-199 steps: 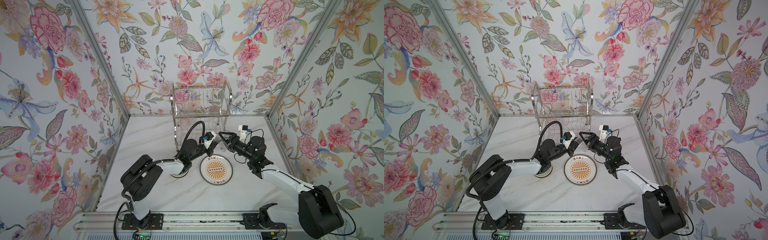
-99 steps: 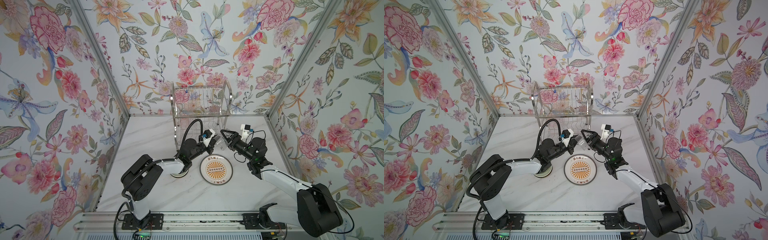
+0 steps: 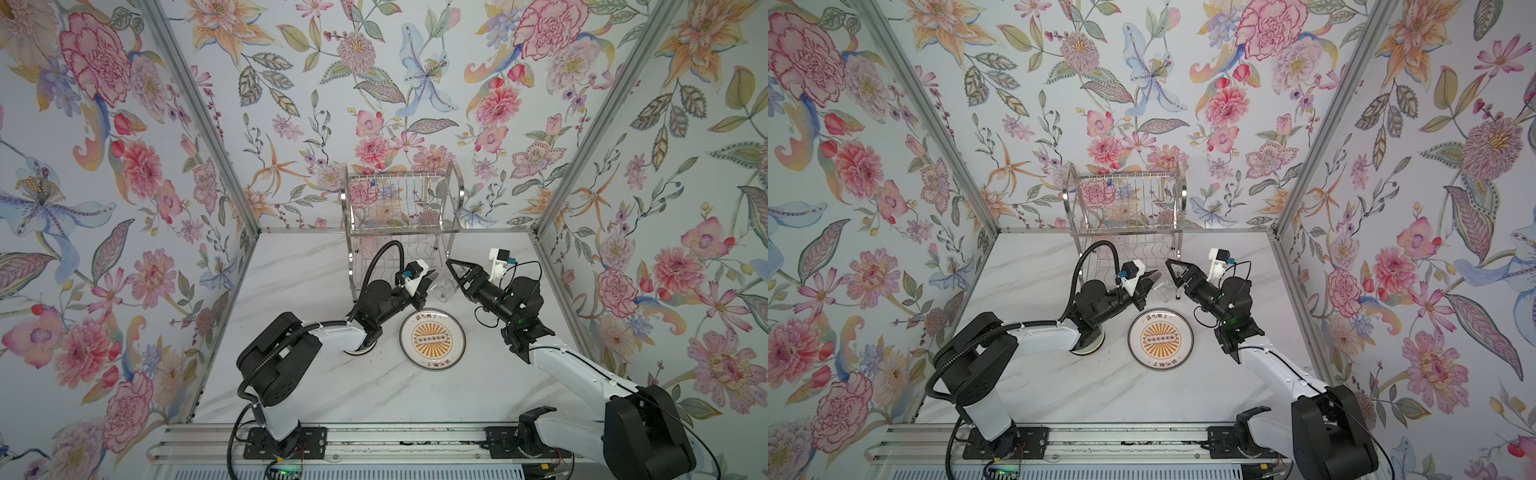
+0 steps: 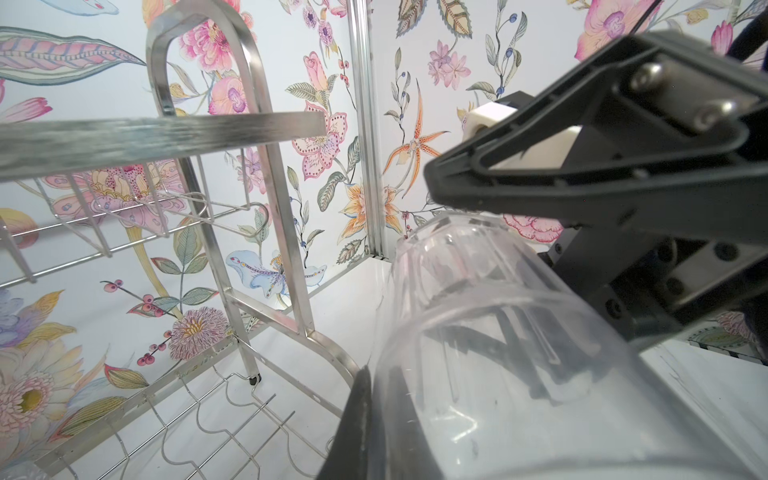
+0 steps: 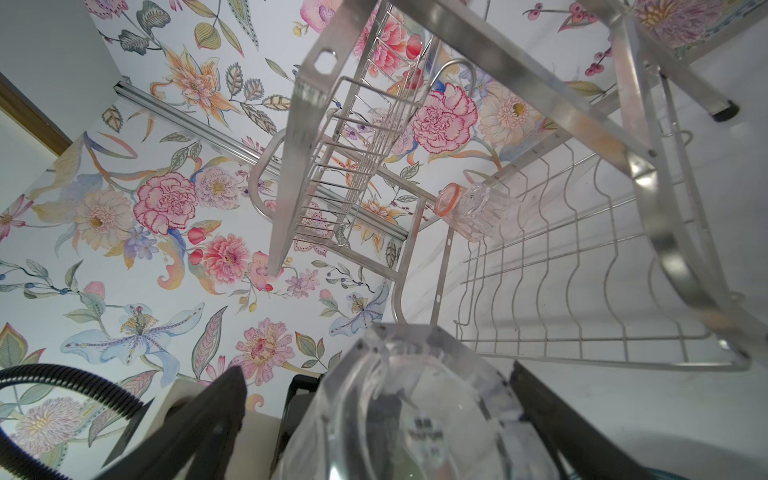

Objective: Unload the mixed dishes from the dish rack

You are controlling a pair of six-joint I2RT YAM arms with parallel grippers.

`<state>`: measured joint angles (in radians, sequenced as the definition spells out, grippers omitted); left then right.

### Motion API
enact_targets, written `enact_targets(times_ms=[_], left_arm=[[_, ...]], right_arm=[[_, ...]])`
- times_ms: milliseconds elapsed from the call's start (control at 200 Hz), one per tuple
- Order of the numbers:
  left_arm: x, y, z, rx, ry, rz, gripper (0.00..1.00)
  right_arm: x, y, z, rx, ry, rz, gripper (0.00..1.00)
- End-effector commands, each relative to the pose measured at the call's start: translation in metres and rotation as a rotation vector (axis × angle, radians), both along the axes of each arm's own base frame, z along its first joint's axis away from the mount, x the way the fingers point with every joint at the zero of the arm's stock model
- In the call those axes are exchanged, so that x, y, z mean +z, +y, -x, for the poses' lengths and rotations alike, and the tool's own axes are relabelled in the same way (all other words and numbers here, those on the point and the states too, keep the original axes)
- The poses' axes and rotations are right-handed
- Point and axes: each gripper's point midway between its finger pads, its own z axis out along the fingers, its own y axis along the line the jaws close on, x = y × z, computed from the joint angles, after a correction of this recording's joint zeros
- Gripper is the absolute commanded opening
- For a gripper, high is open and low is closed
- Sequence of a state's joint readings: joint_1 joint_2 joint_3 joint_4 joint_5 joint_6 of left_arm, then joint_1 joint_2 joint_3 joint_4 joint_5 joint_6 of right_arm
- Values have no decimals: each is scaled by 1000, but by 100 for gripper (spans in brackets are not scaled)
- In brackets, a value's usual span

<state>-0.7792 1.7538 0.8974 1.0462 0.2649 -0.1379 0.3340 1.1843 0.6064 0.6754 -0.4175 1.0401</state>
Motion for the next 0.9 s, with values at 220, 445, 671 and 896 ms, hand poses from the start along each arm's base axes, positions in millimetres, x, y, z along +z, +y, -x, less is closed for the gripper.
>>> enact_targets(times_ms=[220,445,671,896], left_arm=[[31,47,12,156,-62,-65,0],[61,101,27,326,-78,-150,0],[93,173,41,563,-51,-160,0],[89,258,33,809,113,-162,0]], right_arm=[[18,-13,10,-42,-206,215,99],[22,-10,24,-47,-403,475,99],[23,9,43,-7,-609,643,99],[19,34,53,77,-683,707,99]])
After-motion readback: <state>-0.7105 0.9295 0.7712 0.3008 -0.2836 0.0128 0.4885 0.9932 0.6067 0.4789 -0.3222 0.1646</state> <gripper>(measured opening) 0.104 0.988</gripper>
